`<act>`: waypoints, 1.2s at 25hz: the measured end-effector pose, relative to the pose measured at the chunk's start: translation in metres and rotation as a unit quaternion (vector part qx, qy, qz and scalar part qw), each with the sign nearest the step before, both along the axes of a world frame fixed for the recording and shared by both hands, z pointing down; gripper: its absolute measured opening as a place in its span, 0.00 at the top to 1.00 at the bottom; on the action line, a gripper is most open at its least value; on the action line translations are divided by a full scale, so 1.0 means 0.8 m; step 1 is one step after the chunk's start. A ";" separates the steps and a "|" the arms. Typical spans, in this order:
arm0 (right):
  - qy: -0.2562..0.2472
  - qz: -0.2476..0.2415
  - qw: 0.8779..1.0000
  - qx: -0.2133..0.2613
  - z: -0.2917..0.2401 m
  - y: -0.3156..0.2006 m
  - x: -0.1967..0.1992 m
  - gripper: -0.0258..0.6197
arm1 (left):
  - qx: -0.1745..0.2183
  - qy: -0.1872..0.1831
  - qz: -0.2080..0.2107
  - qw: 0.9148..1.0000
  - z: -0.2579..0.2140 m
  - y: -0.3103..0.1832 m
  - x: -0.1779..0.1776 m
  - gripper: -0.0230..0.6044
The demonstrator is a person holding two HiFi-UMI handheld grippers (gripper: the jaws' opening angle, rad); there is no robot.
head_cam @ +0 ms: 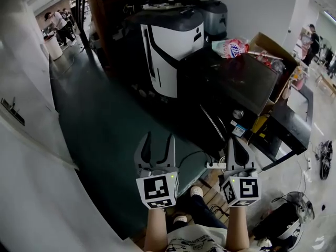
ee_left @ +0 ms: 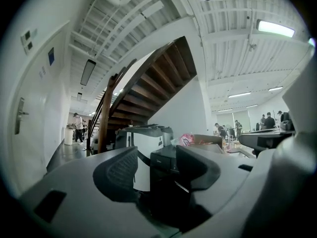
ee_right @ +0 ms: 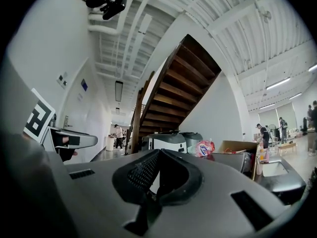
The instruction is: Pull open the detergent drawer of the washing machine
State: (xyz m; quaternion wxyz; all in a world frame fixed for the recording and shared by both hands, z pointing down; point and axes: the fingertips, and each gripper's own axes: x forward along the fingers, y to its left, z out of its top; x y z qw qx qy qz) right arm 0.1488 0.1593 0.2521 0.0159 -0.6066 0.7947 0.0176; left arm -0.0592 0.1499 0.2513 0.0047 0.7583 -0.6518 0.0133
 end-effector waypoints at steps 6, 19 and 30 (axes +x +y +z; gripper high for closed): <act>-0.003 -0.028 1.000 0.005 -0.010 -0.120 0.029 0.94 | 0.010 0.011 -0.020 1.000 -0.014 -0.107 0.028 0.58; -0.007 -0.075 0.997 -0.007 0.001 -0.303 0.065 0.94 | -0.023 0.074 -0.054 0.995 0.015 -0.265 0.055 0.58; -0.009 -0.105 0.994 -0.034 0.034 -0.364 0.049 0.94 | -0.054 0.143 -0.062 0.986 0.052 -0.320 0.051 0.58</act>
